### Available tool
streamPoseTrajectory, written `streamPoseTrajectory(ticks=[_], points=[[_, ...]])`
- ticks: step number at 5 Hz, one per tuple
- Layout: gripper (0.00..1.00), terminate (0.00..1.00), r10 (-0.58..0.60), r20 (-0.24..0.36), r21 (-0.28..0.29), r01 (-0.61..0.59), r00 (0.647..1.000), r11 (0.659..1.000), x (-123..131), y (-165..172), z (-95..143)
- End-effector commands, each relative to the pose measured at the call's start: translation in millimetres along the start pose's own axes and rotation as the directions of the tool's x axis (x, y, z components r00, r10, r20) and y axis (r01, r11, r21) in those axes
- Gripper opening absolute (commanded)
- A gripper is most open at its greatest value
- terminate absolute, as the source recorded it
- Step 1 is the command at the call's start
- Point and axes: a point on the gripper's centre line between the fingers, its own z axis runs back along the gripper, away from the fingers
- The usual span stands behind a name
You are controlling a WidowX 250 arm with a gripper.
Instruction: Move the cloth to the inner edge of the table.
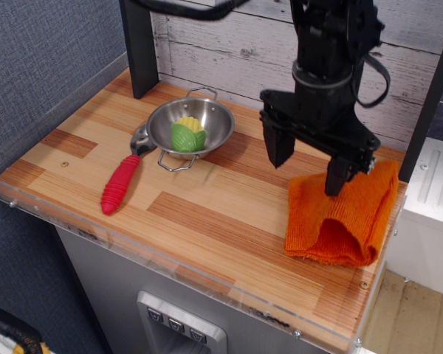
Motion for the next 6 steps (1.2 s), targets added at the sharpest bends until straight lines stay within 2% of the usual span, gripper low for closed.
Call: streamPoseTrajectory(ticks=[1,2,6], points=[[1.0,0.0,0.032,0.113,0.03,-0.036,0.993,0.999,6,6,42],[1.0,0.0,0.041,0.124,0.049,-0.047,0.991,0.998,5,8,51],[1.0,0.0,0.106,0.27,0.077,-0.131,0.957,0.988,3,20,99]])
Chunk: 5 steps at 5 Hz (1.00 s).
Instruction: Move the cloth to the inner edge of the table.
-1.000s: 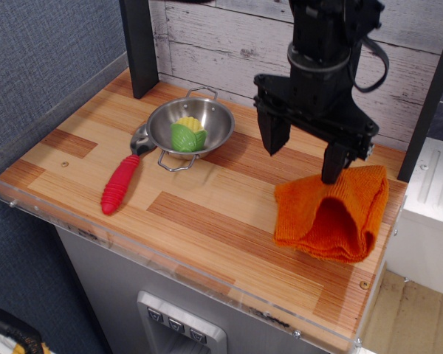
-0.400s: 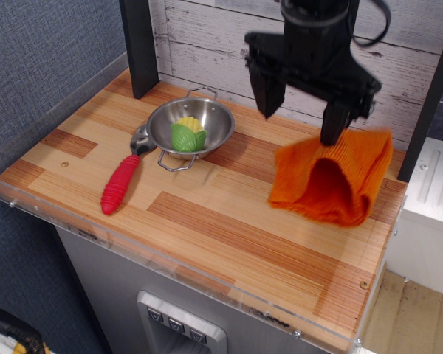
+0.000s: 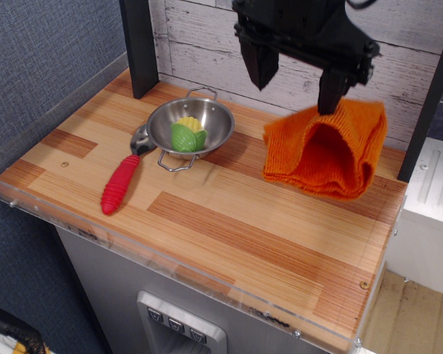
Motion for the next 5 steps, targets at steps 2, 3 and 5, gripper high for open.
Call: streamPoseTrajectory(ticks=[2,3,5], points=[[1.0,0.0,0.067,-0.045,0.012,-0.066,0.997,0.998,-19,11,-16],[1.0,0.0,0.058,-0.031,0.01,-0.057,0.998,0.998,-12,9,-11],[1.0,0.0,0.065,0.024,0.008,-0.065,0.998,0.998,-10,7,3]])
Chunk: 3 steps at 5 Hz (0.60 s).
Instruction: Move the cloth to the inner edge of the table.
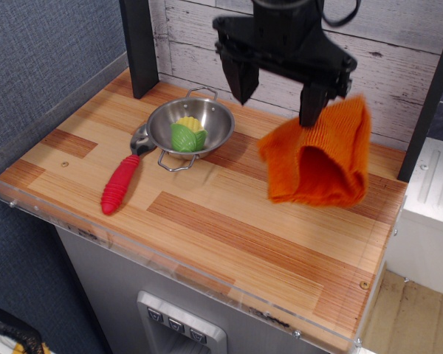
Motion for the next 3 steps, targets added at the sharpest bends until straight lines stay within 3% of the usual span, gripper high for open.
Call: streamPoseTrajectory(ticks=[1,2,3], points=[[1.0,0.0,-0.02,0.003,0.02,0.02,1.0,1.0,1,-6,8],[1.0,0.0,-0.031,-0.026,0.027,0.032,0.999,0.999,3,-7,0],[1.0,0.0,0.043,0.036,0.036,-0.045,0.998,0.998,-4,5,14]])
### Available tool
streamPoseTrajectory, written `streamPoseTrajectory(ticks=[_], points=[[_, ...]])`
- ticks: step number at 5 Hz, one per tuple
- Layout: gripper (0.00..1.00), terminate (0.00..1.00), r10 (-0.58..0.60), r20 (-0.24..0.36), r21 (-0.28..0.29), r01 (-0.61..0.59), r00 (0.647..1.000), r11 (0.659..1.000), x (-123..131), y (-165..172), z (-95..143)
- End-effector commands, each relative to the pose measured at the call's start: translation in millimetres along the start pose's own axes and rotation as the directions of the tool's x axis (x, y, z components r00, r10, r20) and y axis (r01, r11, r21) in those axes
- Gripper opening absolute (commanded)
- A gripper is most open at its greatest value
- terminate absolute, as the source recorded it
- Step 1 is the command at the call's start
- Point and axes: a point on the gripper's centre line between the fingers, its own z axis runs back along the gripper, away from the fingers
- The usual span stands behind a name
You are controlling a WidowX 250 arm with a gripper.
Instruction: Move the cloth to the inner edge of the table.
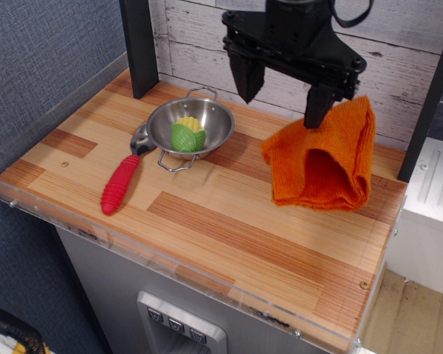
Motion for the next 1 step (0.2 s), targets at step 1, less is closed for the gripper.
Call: streamPoseTrajectory(ticks=[1], points=[[1.0,1.0,0.114,0.036,-0.008,-0.114,0.993,0.993,-15.7,20.9,7.4]])
